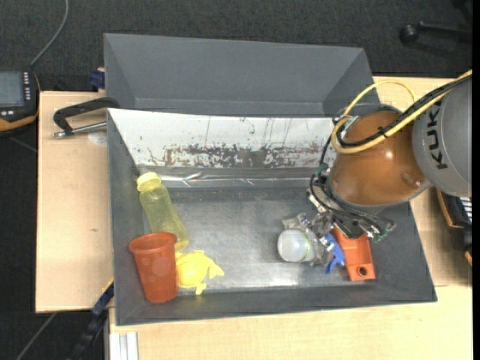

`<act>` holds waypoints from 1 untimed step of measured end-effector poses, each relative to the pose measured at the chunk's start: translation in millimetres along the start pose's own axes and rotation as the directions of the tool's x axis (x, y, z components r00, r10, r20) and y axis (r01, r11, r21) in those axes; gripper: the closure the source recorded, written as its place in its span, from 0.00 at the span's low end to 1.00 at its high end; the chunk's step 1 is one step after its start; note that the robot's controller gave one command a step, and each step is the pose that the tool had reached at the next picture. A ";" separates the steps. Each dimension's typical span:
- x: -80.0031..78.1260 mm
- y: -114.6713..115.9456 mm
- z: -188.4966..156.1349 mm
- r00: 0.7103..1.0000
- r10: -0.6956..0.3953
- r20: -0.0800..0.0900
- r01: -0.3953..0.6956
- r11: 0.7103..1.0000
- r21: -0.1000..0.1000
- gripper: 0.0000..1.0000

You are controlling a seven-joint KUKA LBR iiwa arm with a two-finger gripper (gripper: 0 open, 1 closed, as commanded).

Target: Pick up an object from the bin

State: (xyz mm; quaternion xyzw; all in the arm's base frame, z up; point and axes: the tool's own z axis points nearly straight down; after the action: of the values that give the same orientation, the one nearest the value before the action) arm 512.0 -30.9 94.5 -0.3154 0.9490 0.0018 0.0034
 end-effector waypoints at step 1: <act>-1.9 -1.2 -22.5 1.000 0.000 0.006 0.000 1.000 0.005 1.00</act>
Offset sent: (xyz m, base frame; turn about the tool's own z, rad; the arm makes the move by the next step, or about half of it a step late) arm -0.0001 0.0002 0.0327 0.0000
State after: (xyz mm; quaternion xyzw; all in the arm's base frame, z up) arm 514.1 -30.9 117.1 -0.3152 0.9490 0.0004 0.0069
